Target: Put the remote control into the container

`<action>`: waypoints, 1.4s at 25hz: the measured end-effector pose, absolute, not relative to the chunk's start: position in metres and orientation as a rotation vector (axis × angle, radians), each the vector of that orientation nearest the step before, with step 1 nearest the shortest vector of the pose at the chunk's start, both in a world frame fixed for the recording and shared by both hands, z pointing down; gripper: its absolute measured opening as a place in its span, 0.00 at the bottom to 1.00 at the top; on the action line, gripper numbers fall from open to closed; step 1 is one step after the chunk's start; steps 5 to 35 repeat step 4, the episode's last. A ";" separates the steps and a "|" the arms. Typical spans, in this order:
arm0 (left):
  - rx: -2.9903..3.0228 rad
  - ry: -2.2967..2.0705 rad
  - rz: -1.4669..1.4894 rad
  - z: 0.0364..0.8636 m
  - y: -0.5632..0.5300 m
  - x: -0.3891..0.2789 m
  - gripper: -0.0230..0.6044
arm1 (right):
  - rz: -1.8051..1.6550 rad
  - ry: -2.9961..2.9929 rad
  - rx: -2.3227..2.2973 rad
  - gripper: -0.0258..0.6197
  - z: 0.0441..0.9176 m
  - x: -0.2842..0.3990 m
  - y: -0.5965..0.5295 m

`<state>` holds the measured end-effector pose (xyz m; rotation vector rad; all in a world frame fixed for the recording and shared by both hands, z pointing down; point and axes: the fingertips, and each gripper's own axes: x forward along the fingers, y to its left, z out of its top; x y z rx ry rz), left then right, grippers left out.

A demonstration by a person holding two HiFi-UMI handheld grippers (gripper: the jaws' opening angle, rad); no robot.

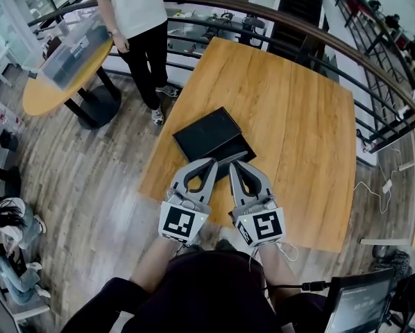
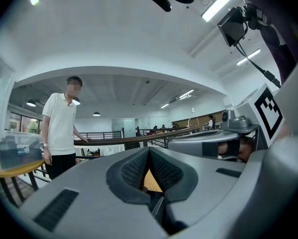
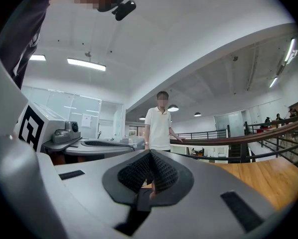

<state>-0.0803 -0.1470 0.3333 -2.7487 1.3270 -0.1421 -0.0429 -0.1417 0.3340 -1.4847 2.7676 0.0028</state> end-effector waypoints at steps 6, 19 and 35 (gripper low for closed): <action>-2.745 1.336 -0.144 0.335 -0.146 -0.087 0.05 | 0.008 2.771 -1.485 0.06 0.336 -0.048 -0.140; -2.745 1.336 -0.144 0.335 -0.146 -0.087 0.05 | 0.008 2.771 -1.485 0.06 0.336 -0.048 -0.140; -2.745 1.336 -0.144 0.335 -0.146 -0.087 0.05 | 0.008 2.771 -1.485 0.06 0.336 -0.048 -0.140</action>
